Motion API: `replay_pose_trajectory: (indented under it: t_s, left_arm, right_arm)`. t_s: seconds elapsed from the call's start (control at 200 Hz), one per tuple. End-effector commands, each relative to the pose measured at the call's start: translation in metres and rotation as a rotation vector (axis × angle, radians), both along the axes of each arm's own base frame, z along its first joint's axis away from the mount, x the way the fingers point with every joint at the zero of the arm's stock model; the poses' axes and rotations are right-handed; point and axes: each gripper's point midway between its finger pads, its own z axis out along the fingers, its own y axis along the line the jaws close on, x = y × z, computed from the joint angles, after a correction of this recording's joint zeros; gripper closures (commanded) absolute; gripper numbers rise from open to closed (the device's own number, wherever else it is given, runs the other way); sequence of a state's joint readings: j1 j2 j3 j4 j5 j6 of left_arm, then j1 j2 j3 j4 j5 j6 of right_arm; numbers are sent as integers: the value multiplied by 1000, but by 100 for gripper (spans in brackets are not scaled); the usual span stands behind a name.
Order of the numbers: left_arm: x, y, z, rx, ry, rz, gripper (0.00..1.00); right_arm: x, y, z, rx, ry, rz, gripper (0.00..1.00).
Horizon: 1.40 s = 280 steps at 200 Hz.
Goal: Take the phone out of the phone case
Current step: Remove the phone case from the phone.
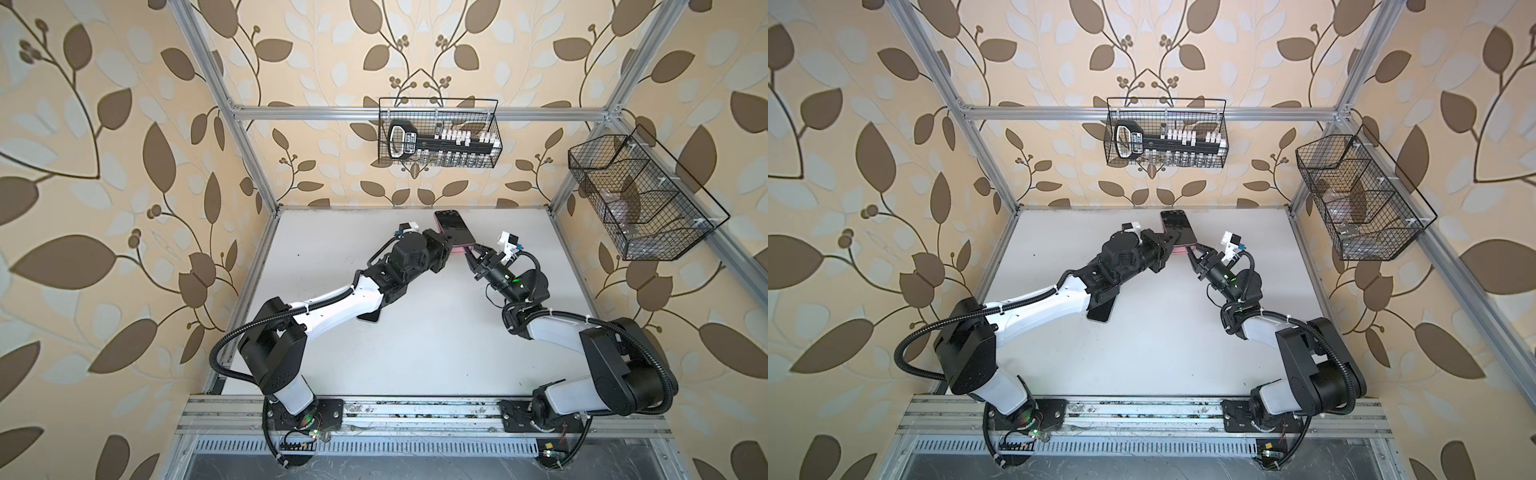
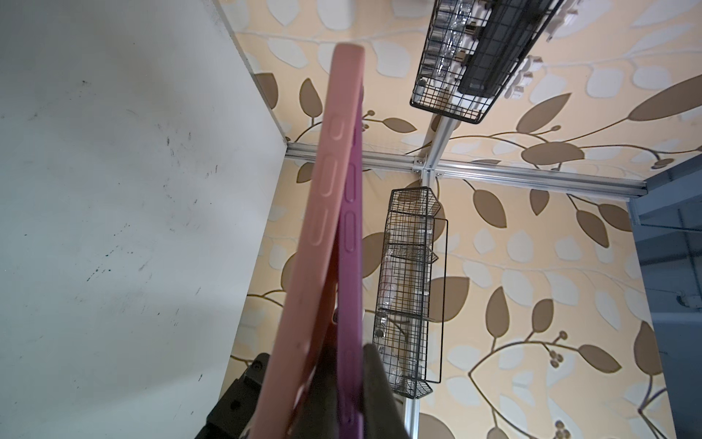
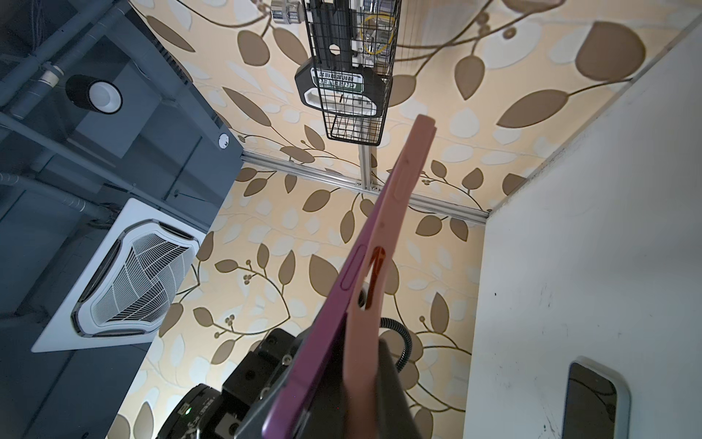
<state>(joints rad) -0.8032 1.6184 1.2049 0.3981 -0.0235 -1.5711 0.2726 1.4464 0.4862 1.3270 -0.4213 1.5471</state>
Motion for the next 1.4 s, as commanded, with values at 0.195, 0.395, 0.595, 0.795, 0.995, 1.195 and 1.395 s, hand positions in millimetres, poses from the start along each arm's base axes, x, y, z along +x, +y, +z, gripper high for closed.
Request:
replay_pose_trajectory:
  t_s: [0.195,0.395,0.595,0.795,0.995,1.195,1.395]
  left_arm:
    - [-5,-5,67,-164,-143,-57,100]
    - [-12,-6,72,-176,-137,-77,100]
    - [-20,-10,73,-181,-120,-100,100]
    - [-25,-16,69,-197,-100,-124,100]
    - [-30,-22,62,-189,-84,-143,100]
    - [-33,-25,59,-196,-77,-157,100]
    - [-35,-23,63,-194,-88,-158,100]
  right_arm:
    - [-15,13,16,-31,-88,69,100]
    - [-7,13,11,-41,-78,62,100]
    - [1,14,5,-47,-66,56,100]
    - [9,14,0,-55,-57,48,100]
    - [17,12,-5,-57,-47,38,100]
    - [22,12,-11,-60,-31,33,100]
    - [26,11,-17,-62,-20,27,100]
